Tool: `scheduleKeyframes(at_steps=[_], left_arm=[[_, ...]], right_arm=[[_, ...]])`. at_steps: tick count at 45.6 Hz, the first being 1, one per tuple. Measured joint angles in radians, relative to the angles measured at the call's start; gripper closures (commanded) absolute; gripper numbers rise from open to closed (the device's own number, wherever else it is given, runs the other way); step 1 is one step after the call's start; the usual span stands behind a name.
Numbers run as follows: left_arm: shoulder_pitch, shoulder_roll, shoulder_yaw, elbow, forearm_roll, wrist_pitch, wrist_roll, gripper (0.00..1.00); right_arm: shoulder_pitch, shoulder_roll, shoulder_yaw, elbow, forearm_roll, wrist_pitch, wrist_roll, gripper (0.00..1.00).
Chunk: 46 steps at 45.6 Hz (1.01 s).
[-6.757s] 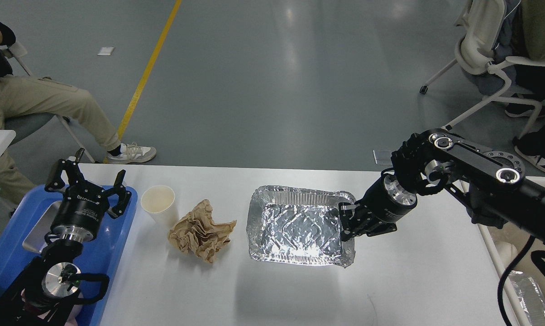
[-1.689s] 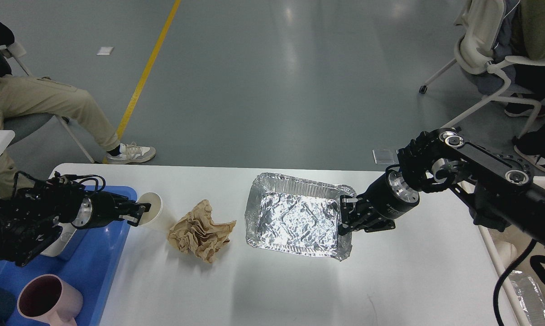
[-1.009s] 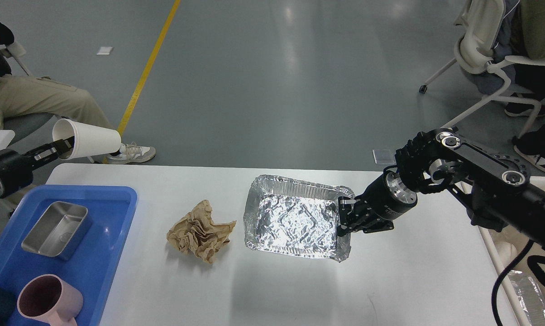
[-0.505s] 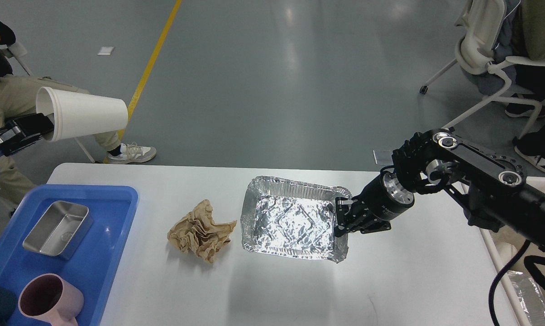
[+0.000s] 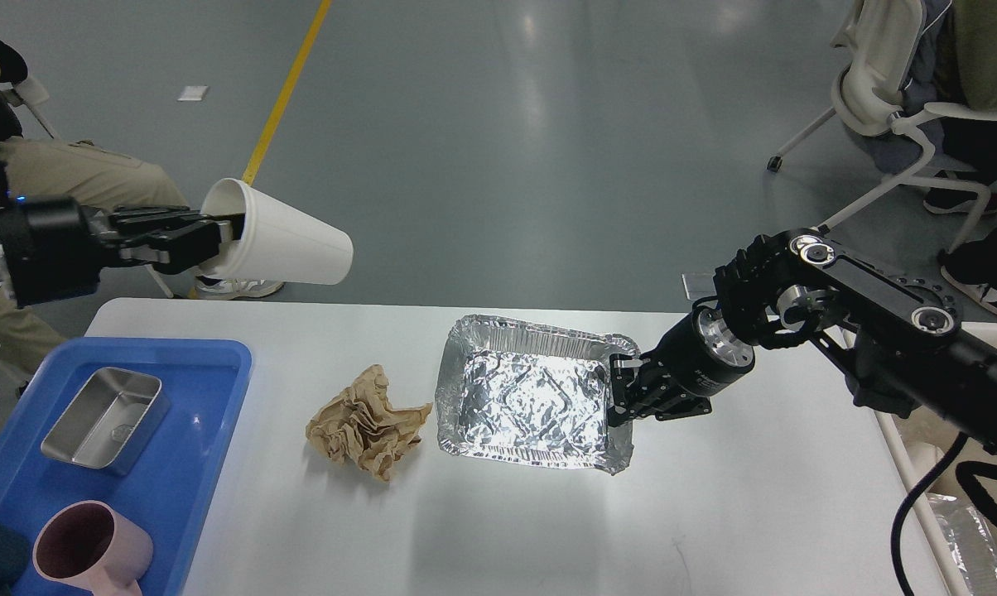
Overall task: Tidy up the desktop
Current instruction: 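Lift the paper cup with the left gripper toward the foil tray, then lower the cup into the foil tray and open the left gripper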
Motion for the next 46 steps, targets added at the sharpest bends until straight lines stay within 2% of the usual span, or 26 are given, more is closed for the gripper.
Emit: scheduleKeyframes(at_steps=[9,19,37,46], left_arm=[[-0.092,-0.169,0.014,0.013,0.151,-0.079,0.031,0.95],[-0.111,-0.369,0.031,0.113,0.314,-0.14,0.038,0.94],[-0.154,-0.727,0.04,0.381,0.351,-0.148,0.038,0.93],[-0.166,-0.859,0.046,0.486,0.351,-0.148,0.038,0.87]], right_arm=[[-0.001,-0.001,0.005,0.001,0.0,0.0,0.0,1.0],[-0.001,0.001,0.012,0.002,0.0,0.0,0.0,1.0],[-0.001,-0.002,0.02,0.006,0.001,0.0,0.0,1.0],[-0.001,-0.001,0.023,0.006,0.001,0.0,0.0,1.0]])
